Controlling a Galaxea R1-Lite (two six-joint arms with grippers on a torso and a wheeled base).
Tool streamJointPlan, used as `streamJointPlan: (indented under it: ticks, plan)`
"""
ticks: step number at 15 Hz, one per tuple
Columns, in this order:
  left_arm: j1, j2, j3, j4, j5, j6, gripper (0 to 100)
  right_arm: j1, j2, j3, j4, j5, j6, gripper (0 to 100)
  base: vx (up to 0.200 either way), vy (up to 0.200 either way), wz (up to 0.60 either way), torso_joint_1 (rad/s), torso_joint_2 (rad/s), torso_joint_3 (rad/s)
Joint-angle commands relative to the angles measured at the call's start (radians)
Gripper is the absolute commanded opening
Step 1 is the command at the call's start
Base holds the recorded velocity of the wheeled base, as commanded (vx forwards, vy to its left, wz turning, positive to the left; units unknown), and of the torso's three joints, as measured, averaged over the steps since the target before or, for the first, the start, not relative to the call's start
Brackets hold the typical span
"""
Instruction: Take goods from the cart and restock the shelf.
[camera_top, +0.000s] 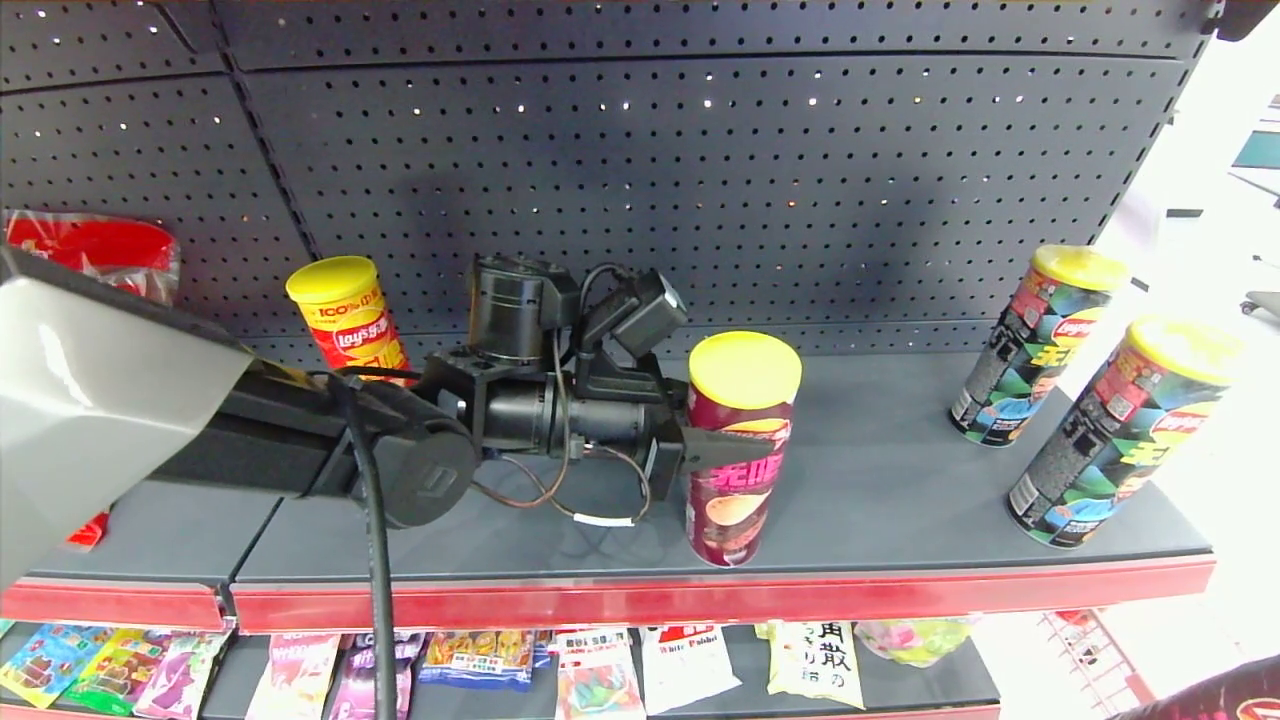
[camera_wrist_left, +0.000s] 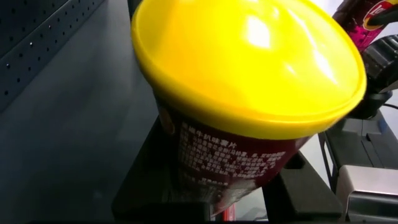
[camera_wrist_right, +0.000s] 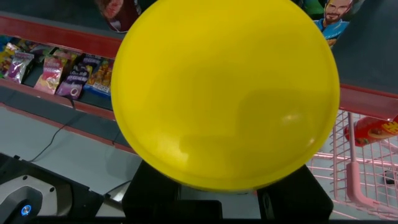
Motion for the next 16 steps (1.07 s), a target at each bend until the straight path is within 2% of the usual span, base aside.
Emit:
streamJointPlan:
  ticks: [1, 3, 5, 9, 10, 14, 16]
  plan:
    - [0.000, 0.000, 0.012, 0.002, 0.000, 0.000, 0, 0.000, 0.001, -0.001, 0.000, 0.001, -0.001, 0, 0.000, 0.000, 0.00, 0.000, 0.00, 0.000]
    - [0.000, 0.001, 0.011, 0.004, 0.000, -0.003, 0, 0.000, 0.001, -0.001, 0.000, 0.001, -0.001, 0, 0.000, 0.000, 0.00, 0.000, 0.00, 0.000]
    - [0.000, 0.001, 0.011, 0.002, 0.002, -0.023, 0, 0.000, 0.001, -0.001, 0.000, 0.001, -0.001, 0, 0.000, 0.000, 0.00, 0.000, 0.00, 0.000]
    - [0.000, 0.001, 0.026, 0.001, 0.006, -0.018, 0, 0.000, 0.003, 0.000, 0.001, 0.001, -0.001, 0, 0.000, 0.000, 0.00, 0.000, 0.00, 0.000]
    - [0.000, 0.001, 0.026, 0.001, 0.008, -0.018, 100, 0.000, 0.003, 0.002, 0.001, 0.001, -0.001, 0, 0.000, 0.000, 0.00, 0.000, 0.00, 0.000]
    - [0.004, -0.010, 0.052, 0.001, 0.015, -0.018, 100, 0.000, 0.004, 0.000, 0.000, 0.001, -0.001, 0, 0.000, 0.000, 0.00, 0.000, 0.00, 0.000]
    - [0.024, -0.046, 0.130, -0.015, 0.017, -0.017, 100, 0.005, 0.030, -0.012, -0.003, 0.005, -0.002, 0, 0.000, 0.000, 0.00, 0.000, 0.00, 0.000]
